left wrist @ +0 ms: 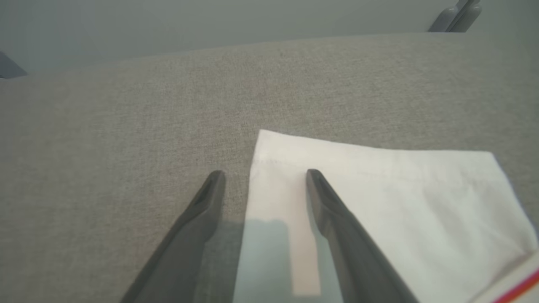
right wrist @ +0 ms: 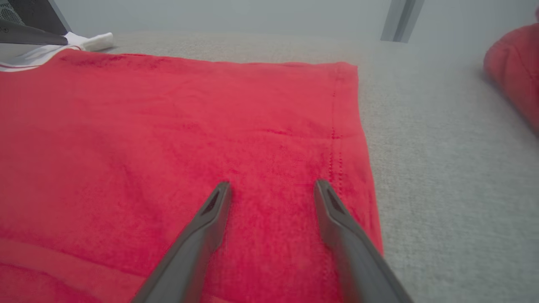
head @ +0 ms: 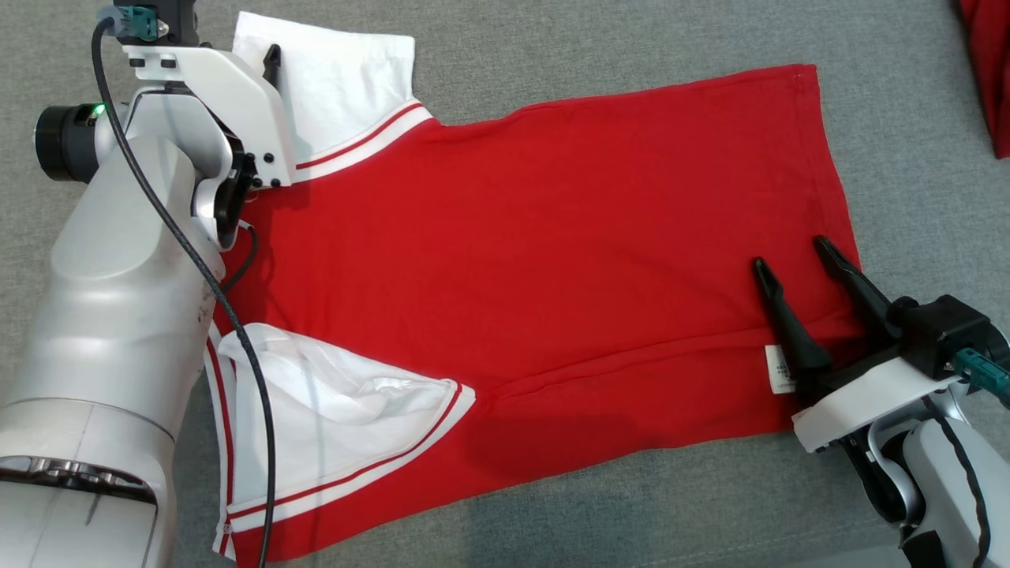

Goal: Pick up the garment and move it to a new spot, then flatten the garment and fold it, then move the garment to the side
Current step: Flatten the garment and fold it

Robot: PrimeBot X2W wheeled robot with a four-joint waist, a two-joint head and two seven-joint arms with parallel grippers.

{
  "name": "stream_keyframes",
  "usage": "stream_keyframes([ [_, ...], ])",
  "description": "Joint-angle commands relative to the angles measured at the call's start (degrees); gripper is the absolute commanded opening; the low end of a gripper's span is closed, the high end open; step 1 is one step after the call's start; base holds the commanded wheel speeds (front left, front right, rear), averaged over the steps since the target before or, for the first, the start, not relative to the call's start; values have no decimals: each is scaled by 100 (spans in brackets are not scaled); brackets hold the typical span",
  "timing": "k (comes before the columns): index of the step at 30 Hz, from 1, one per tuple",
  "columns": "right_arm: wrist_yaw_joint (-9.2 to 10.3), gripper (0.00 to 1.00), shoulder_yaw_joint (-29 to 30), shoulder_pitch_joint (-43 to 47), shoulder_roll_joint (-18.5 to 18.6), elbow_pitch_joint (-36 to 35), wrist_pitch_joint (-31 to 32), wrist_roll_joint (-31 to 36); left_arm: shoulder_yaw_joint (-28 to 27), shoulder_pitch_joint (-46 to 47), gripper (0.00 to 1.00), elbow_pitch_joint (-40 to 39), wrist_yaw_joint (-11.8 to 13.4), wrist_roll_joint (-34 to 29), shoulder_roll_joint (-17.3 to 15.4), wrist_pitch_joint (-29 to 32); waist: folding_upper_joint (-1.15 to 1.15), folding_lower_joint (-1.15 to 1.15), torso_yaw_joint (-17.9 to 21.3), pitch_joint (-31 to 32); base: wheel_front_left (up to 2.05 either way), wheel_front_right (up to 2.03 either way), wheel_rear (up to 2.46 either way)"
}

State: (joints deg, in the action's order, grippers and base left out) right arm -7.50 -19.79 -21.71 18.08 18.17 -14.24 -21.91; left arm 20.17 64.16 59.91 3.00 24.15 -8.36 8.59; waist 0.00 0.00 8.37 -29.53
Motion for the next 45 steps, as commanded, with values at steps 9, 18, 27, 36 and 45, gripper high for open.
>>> stream_keyframes([
  [9, 1, 100, -45, 125, 56, -110, -75, -93, -53, 627, 100, 367, -56, -30, -305, -341, 0, 0, 176, -203, 0, 0, 0],
  [18, 1, 100, 23, 122, 34, -112, -75, -76, 70, 840, 0, 711, -211, -46, -251, -396, 0, 0, 201, -249, 0, 0, 0],
  [27, 1, 100, 177, 92, 7, -81, -75, -55, 112, 913, 0, 784, -548, 76, -65, -717, 0, 0, 7, -108, 0, 0, 0],
  [36, 1, 100, -16, -610, 512, 121, 310, -1181, 61, 875, 0, 439, -923, 362, 4, -1084, 0, 0, -314, 61, 0, 0, 0],
  [45, 1, 100, -693, -1991, 1032, 1029, 1269, -2636, 134, 642, 0, -96, -1016, 545, -136, -1164, 0, 0, -476, 141, 0, 0, 0],
])
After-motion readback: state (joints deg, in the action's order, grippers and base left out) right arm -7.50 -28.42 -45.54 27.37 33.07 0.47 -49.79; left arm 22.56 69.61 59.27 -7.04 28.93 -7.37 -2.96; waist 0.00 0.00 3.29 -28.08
